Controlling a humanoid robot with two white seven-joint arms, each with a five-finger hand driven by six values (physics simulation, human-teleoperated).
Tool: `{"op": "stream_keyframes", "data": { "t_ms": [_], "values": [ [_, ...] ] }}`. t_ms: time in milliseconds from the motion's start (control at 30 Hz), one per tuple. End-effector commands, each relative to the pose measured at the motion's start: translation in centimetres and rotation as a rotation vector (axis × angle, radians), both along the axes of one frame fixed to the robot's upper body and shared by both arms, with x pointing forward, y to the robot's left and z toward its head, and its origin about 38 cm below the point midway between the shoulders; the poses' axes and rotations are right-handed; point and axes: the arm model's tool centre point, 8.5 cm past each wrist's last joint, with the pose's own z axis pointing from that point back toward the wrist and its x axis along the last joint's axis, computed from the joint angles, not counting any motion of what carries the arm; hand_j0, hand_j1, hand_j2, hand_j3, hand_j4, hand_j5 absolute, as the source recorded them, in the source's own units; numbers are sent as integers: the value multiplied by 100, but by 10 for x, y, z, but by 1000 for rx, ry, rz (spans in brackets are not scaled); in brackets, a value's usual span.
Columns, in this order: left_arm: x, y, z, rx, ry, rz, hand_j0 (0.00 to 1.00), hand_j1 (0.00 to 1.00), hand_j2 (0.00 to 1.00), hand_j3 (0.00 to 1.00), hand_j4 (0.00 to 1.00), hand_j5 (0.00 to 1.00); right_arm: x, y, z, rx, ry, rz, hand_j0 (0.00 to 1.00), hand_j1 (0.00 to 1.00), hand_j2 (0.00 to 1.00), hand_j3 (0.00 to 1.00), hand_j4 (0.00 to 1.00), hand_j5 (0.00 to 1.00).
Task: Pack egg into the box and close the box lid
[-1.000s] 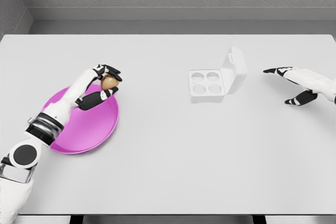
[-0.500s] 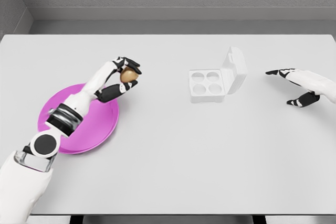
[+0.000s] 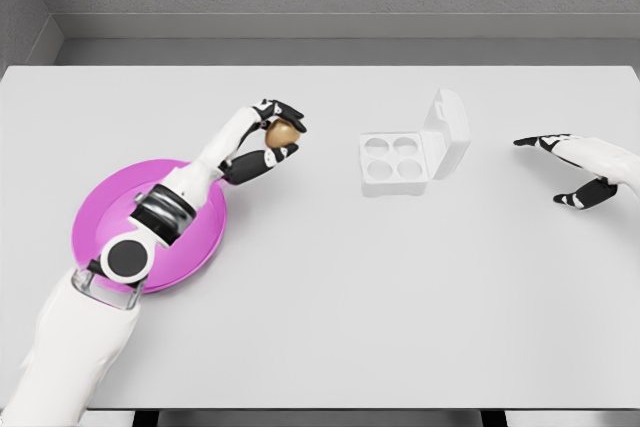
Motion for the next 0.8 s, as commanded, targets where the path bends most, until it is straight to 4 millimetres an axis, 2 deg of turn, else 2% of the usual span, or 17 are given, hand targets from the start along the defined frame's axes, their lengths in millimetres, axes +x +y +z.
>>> {"op": "stream_keyframes", "data": {
  "t_ms": [0,400,767],
  "values": [
    [0,-9,-5,-11,16,-15,43,43,43,43,43,43,0,-1,1,0,-1,-4,100,100,100,100,100,100],
    [16,-42,-14,-57,63,-35,43,43,43,43,43,43,2,0,4,3,-11,-1,100,100,100,100,100,100],
    [25,-73,-12,-72,74,-79,43,43,43,43,43,43,2,1,3,3,-8,0,100,100,100,100,100,100]
  ]
}}
